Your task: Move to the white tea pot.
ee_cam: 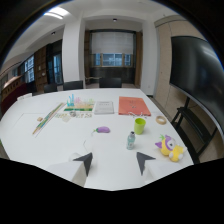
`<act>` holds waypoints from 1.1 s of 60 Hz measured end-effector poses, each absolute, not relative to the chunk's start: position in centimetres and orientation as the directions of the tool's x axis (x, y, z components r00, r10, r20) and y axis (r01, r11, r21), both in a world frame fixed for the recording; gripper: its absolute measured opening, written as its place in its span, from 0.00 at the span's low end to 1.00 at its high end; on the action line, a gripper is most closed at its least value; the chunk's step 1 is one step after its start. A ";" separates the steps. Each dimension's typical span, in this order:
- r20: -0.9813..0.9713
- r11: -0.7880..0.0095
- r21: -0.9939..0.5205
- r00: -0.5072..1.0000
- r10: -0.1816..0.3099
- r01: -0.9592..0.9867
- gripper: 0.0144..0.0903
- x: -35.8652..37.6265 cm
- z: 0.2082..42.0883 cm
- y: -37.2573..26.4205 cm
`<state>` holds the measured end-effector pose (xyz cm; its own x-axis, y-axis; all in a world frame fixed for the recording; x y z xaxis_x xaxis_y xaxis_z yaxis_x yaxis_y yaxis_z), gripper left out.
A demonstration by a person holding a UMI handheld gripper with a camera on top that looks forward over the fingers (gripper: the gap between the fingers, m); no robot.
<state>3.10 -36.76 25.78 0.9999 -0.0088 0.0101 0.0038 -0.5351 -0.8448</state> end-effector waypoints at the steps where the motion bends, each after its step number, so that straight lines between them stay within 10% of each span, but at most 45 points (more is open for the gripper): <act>1: 0.012 -0.534 -0.846 1.000 -0.009 0.006 0.92 3.1 25.8 -36.7; 39: 0.063 -0.546 -0.837 0.997 -0.051 0.025 0.92 -1.1 24.5 -45.6; 66: 0.033 -0.638 -0.767 0.997 0.073 0.072 0.93 -11.8 13.6 -48.8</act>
